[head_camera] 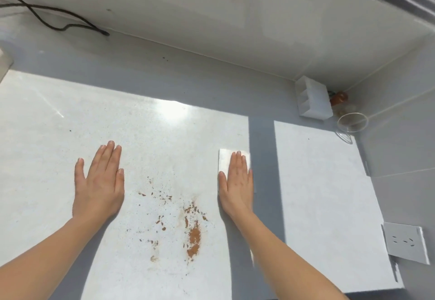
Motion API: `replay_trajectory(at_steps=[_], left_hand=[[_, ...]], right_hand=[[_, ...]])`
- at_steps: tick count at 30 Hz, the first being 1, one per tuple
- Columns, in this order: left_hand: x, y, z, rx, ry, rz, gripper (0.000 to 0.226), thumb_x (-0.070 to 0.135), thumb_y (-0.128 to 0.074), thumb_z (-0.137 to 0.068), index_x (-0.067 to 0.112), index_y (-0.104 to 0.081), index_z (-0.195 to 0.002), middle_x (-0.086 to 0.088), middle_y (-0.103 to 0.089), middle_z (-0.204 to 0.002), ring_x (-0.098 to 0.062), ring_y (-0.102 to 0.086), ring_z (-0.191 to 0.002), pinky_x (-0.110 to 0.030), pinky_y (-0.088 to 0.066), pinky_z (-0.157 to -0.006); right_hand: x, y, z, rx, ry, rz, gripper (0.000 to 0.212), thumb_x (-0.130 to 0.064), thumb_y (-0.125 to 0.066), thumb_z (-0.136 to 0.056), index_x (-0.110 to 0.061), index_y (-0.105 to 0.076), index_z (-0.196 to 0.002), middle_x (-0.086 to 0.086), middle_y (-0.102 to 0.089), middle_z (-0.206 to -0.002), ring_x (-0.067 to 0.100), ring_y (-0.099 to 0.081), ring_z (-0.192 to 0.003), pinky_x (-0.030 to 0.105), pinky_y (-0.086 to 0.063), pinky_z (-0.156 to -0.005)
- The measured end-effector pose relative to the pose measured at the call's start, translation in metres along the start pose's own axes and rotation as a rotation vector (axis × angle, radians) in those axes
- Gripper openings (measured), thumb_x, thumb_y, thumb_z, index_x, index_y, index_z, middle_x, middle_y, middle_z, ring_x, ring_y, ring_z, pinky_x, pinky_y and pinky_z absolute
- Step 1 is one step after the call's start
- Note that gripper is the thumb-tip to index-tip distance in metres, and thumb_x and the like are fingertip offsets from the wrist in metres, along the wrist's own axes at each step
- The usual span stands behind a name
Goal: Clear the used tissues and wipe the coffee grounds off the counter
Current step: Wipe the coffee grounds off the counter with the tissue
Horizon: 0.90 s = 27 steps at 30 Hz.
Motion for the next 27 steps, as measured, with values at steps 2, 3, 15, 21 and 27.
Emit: replay_trajectory(at_steps=[2,3,15,21,27], left_hand=[[0.002,0.001,-0.001,0.007,-0.002,0.0,0.059,0.034,-0.012,-0.095,0.019,-0.018,-0.151,0.005,-0.011,-0.16,-0.008,-0.009,-0.146,-0.037,0.009,-0.115],[0.002,0.001,-0.001,0.009,-0.005,0.001,0.058,0.033,-0.013,-0.095,0.019,-0.018,-0.151,0.005,-0.012,-0.16,-0.008,-0.009,-0.146,-0.039,0.007,-0.116],[-0.001,-0.002,-0.001,0.006,-0.006,-0.016,0.058,0.031,-0.011,-0.096,0.02,-0.006,-0.152,0.007,0.001,-0.16,-0.006,0.002,-0.146,-0.044,0.005,-0.118],[-0.003,-0.003,-0.002,0.013,-0.006,0.012,0.055,0.029,-0.013,-0.098,0.021,-0.006,-0.152,0.007,-0.001,-0.16,-0.006,0.002,-0.146,-0.043,0.005,-0.118],[-0.006,0.001,-0.002,0.029,0.01,0.102,0.052,0.022,-0.025,-0.099,0.023,-0.018,-0.151,0.009,-0.01,-0.159,-0.006,-0.007,-0.146,-0.041,0.001,-0.119]], right_hand=[[0.043,0.014,-0.003,0.047,-0.153,0.037,0.061,-0.03,-0.031,-0.102,-0.013,-0.004,-0.153,0.001,0.001,-0.162,0.014,0.004,-0.149,0.038,0.003,-0.12],[0.056,0.018,-0.009,0.042,-0.186,0.068,0.06,-0.03,-0.03,-0.102,-0.012,-0.005,-0.153,0.003,-0.001,-0.162,0.016,0.003,-0.149,0.038,0.002,-0.12],[-0.015,0.013,-0.103,-0.142,0.247,0.174,0.057,-0.031,-0.022,-0.103,-0.016,0.001,-0.153,0.0,0.007,-0.162,0.013,0.012,-0.147,0.037,0.008,-0.12],[-0.114,-0.018,-0.095,-0.309,0.73,0.276,0.057,-0.04,-0.02,-0.103,-0.028,0.005,-0.153,-0.006,0.012,-0.161,0.01,0.017,-0.146,0.036,0.01,-0.119],[-0.15,-0.038,-0.04,-0.431,1.014,0.285,0.058,-0.045,-0.021,-0.102,-0.029,-0.001,-0.154,-0.005,0.005,-0.162,0.012,0.013,-0.148,0.035,0.012,-0.119]])
Point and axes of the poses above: each hand's wrist, its own z-axis away from the middle knuckle, its own y-axis out of the back of the hand, x = y × z, the point moved 4 cm from there along -z, towards the middle knuckle
